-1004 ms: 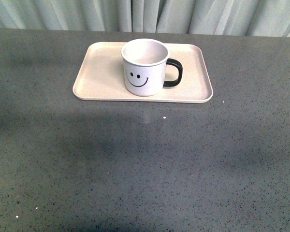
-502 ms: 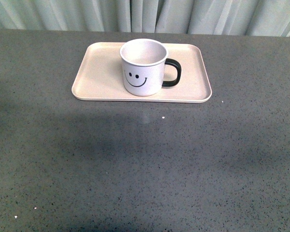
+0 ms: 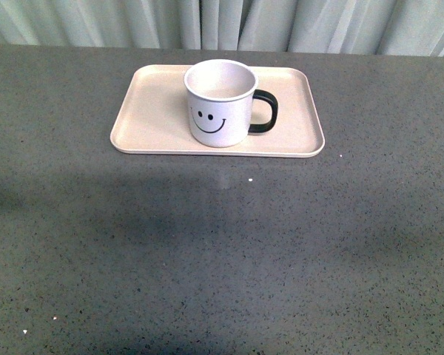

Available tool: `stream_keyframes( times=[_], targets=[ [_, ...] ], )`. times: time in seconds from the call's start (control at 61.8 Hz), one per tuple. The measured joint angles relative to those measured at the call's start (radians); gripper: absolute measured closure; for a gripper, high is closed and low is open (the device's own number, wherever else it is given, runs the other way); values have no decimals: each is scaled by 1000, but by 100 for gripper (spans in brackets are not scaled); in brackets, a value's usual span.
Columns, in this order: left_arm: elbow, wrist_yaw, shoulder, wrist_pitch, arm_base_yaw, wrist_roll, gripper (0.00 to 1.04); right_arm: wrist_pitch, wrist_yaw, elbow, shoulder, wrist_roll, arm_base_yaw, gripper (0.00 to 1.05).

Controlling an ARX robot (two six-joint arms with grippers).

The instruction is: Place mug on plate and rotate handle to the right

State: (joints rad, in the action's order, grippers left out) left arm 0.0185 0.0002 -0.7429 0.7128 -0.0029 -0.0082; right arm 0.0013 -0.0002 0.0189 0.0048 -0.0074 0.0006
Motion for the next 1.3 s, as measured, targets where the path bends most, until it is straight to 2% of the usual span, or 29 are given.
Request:
stream_keyframes(
  times=[0.421,1.134,1.215,1.296],
  targets=[
    [-5,0,304,-277,0,0,103,0,0,0,0,0,0,9],
    [-5,0,562,-532,0,0,103,0,0,0,0,0,0,9],
    [-5,0,690,-691,0,0,103,0,0,0,0,0,0,9],
    [-5,0,724,-706,0,0,103,0,1,0,0,0,0,9]
  ],
)
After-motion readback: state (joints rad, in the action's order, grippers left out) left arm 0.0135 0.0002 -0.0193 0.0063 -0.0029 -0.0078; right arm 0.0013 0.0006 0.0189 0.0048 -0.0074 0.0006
